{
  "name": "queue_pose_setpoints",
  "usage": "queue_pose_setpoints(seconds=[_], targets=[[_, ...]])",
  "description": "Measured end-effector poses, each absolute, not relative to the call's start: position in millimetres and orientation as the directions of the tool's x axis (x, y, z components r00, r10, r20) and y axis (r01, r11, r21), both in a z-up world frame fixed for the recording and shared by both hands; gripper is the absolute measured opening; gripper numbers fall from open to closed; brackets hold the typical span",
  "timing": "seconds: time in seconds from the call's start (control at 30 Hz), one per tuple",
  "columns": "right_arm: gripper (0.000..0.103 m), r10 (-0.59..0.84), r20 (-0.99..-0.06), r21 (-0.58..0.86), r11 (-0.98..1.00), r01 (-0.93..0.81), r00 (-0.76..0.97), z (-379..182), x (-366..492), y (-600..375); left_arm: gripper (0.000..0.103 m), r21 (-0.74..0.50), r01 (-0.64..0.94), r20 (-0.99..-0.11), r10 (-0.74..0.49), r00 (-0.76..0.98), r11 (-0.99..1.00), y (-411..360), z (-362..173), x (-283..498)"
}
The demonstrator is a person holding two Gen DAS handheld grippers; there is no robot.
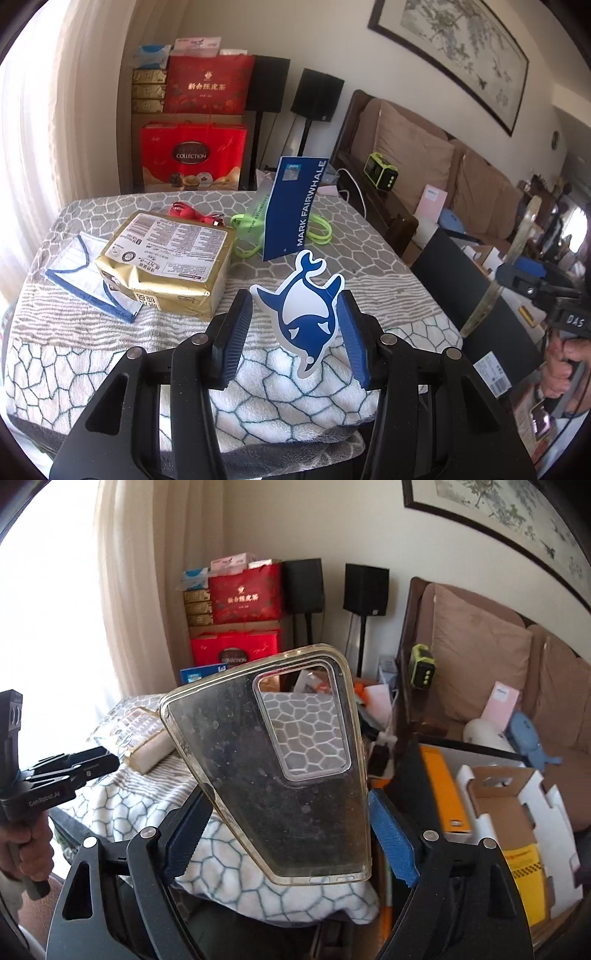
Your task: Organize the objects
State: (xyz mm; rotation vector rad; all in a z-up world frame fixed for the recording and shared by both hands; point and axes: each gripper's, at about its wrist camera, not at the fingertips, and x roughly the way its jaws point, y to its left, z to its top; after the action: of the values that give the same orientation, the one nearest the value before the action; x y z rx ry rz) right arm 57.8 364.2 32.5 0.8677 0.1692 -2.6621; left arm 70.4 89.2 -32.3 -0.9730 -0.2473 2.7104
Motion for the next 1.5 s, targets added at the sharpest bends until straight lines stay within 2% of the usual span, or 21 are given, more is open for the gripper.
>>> queue_pose_setpoints(seconds=[0.37,0.8,1.13,1.37,1.5], targets=[[0.086,-0.282,-0.544,0.064,-0.953,0.296,-0.791,24.2,76.6,410.2,0.044,-0.2,-0.185,-0.607,0.27,-0.747,-0.962,111.3,-27.7,76.5],[0.086,-0.27,-0.516,0.084,-0.96,0.266,-0.813,20.9,95.1,446.3,0.044,-0.184,-0.222,-0.604,0.288,-0.743,-0.958,152.3,-27.8,92.0],[0.086,-0.348,-0.424,0.143,-0.937,0.317,-0.836,52.9,115.5,452.0,0.044,-0.177,-0.245,-0.599,0.302,-0.742,-0.953,188.6,-19.8,97.1],[0.086,-0.336,-0.396,0.103,-0.941,0.323,-0.855,64.3,123.5,447.4,0.044,-0.153,-0.253,-0.573,0.294,-0.765,-0.955,203.1,-6.5,100.6],[0.086,-0.313,-0.348,0.1,-0.95,0.297,-0.884,74.5,131.8,459.6,0.044,-0.142,-0.246,-0.56,0.283,-0.779,-0.959,203.5,-2.0,101.9]])
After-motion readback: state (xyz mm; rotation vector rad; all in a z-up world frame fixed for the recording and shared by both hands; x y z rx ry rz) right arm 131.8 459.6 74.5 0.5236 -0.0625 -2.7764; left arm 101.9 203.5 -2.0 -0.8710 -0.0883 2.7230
